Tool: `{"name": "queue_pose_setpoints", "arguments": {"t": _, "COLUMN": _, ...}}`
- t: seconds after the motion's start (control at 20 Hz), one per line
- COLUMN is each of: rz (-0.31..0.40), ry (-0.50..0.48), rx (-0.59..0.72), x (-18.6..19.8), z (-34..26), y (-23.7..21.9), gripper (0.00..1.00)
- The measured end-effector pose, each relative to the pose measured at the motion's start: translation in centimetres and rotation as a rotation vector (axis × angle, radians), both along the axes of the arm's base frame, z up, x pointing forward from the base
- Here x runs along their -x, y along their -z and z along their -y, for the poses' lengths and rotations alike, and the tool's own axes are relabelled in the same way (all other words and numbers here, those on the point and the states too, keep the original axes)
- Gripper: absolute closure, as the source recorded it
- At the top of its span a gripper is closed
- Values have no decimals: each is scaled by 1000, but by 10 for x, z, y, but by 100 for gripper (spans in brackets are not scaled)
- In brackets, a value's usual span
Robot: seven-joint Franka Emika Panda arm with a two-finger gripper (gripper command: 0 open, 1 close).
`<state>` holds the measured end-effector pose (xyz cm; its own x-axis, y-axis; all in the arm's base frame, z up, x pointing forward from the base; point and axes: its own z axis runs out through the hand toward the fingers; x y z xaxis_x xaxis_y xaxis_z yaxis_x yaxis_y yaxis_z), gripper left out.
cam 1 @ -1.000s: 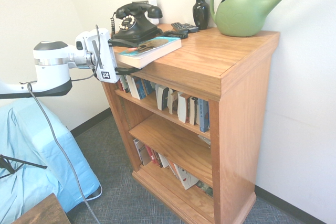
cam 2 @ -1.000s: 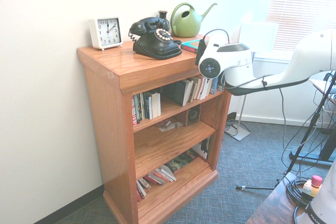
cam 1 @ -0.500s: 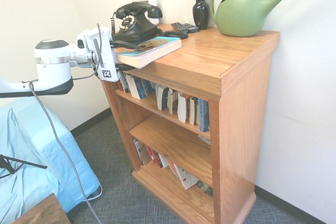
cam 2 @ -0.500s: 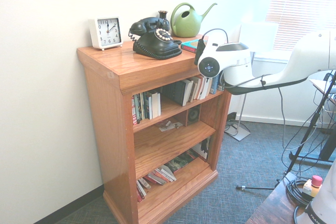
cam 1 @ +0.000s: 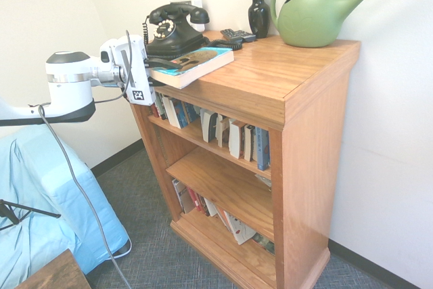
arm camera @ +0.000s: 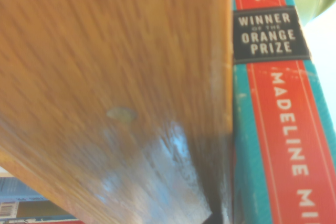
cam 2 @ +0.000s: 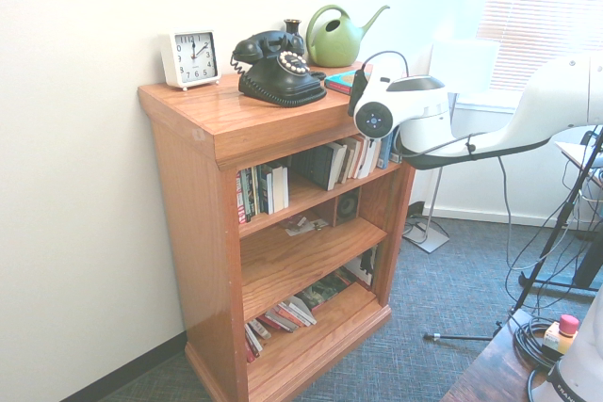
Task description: Organize the shelf
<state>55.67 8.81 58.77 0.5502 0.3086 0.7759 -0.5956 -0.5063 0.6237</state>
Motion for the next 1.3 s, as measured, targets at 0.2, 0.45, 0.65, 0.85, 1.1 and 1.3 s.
{"name": "queue_pose_setpoints", "arguments": {"t": 0.2, "rz": 1, "ry": 4, "rx": 4, "x": 0, "z": 0, "y": 0, "gripper": 100}}
{"name": "queue_pose_setpoints", "arguments": {"t": 0.45, "rz": 7, "ry": 5, "rx": -2, "x": 1, "z": 0, "y": -2, "gripper": 100}}
{"name": "queue_pose_setpoints", "arguments": {"t": 0.65, "rz": 45, "ry": 16, "rx": -45, "x": 12, "z": 3, "y": -23, "gripper": 100}}
{"name": "queue_pose_setpoints", "arguments": {"t": 0.85, "rz": 98, "ry": 40, "rx": -120, "x": 34, "z": 10, "y": -57, "gripper": 100}}
{"name": "queue_pose_setpoints", "arguments": {"t": 1.1, "rz": 144, "ry": 76, "rx": -287, "x": 81, "z": 19, "y": -96, "gripper": 100}}
{"name": "queue_pose_setpoints", "arguments": {"t": 1.3, "rz": 148, "ry": 143, "rx": -363, "x": 138, "z": 38, "y": -93, "gripper": 100}}
